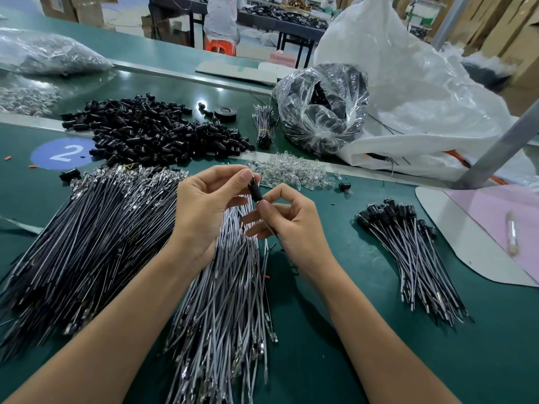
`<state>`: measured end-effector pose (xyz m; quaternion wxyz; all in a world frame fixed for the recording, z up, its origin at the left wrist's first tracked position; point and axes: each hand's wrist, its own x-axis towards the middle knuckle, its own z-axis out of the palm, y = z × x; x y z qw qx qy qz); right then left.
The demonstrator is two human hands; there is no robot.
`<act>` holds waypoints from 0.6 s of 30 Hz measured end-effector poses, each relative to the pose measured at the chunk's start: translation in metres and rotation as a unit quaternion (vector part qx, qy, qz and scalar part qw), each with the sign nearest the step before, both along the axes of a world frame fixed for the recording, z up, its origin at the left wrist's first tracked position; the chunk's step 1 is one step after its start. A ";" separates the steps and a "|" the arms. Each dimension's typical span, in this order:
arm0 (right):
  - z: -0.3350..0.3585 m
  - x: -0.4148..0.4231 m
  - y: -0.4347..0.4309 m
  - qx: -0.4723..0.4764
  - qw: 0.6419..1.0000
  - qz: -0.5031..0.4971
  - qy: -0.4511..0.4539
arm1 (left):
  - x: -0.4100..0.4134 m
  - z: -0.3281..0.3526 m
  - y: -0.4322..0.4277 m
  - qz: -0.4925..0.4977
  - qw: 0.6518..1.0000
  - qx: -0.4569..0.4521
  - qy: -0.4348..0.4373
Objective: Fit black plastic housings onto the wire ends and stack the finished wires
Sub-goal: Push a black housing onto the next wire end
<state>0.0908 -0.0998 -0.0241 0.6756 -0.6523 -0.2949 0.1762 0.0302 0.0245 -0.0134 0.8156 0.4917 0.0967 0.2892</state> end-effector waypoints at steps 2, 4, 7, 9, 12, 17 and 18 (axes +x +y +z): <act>0.000 0.000 -0.001 -0.006 1.000 -0.006 -0.010 | 0.000 -0.001 0.001 0.000 1.000 0.015 0.003; 0.000 0.000 -0.001 -0.013 1.000 -0.011 -0.018 | 0.000 -0.001 0.001 0.000 1.000 0.021 0.006; 0.000 0.000 -0.002 -0.014 0.999 -0.019 -0.027 | 0.000 -0.001 0.002 -0.001 1.000 0.022 0.010; 0.000 0.000 -0.002 -0.011 0.999 -0.020 -0.028 | 0.000 -0.001 0.002 -0.003 1.000 0.023 0.009; -0.001 0.001 -0.002 -0.014 0.999 -0.021 -0.034 | 0.000 -0.001 0.003 -0.004 1.000 0.024 0.008; -0.001 0.002 -0.003 -0.019 0.999 -0.024 -0.034 | 0.001 -0.001 0.004 -0.004 0.999 0.040 0.013; -0.001 0.002 -0.003 -0.019 0.999 -0.024 -0.034 | 0.001 -0.001 0.004 -0.003 0.999 0.045 0.015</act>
